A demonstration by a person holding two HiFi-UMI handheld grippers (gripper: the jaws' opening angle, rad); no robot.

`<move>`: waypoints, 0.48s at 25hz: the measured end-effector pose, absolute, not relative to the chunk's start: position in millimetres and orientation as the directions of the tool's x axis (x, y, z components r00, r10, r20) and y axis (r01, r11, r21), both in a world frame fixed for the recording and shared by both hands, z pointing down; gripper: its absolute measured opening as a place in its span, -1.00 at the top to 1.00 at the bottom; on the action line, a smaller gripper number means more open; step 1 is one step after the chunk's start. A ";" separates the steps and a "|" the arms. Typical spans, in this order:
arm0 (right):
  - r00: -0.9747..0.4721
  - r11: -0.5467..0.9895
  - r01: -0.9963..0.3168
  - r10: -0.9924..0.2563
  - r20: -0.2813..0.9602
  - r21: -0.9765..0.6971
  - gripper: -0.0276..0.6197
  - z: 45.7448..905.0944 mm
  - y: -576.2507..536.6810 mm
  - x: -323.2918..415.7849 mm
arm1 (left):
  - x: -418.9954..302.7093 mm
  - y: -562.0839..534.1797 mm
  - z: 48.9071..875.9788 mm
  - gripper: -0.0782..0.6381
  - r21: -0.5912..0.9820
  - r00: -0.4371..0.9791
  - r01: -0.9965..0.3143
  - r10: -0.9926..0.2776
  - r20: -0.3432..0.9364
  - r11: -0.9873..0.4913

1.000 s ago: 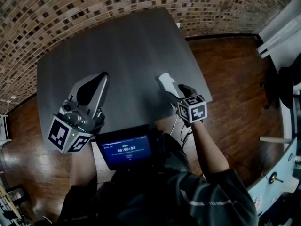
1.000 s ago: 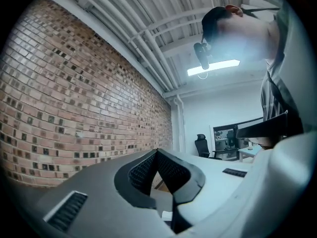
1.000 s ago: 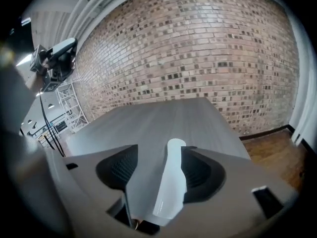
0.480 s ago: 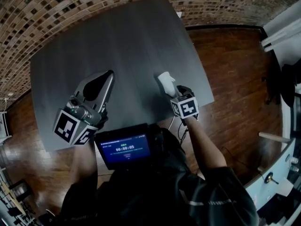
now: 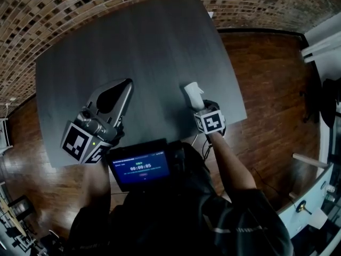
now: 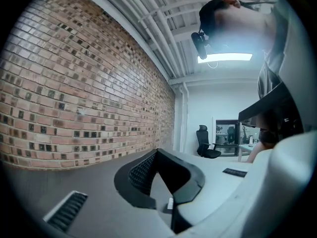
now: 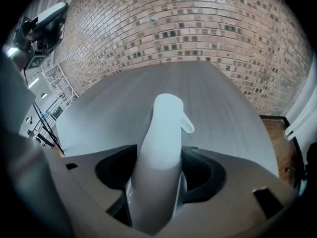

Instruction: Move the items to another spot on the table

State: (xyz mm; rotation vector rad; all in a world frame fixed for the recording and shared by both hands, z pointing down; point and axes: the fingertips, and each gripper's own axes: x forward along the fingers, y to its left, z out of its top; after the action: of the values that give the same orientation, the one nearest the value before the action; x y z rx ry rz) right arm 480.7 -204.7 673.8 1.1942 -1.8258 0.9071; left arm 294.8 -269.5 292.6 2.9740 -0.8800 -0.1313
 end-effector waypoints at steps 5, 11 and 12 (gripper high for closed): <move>-0.271 0.289 -0.944 -0.408 0.872 -0.158 0.03 675.4 -202.9 485.4 | 292.4 -264.9 293.8 0.80 0.057 0.826 -0.557 -0.560 -0.068 -0.828; -0.270 0.275 -0.948 -0.420 0.866 -0.163 0.04 676.4 -209.0 482.3 | 280.7 -261.3 289.1 0.80 0.042 0.810 -0.581 -0.583 -0.060 -0.813; -0.270 0.274 -0.948 -0.423 0.865 -0.162 0.04 675.4 -210.0 481.4 | 277.5 -261.4 287.4 0.80 0.039 0.807 -0.587 -0.588 -0.059 -0.809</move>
State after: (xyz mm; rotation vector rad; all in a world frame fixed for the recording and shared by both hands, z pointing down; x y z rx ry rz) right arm 481.4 -210.0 675.4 1.2413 -1.8287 0.9289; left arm 277.5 -261.4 287.4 2.9678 -0.9650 -0.1063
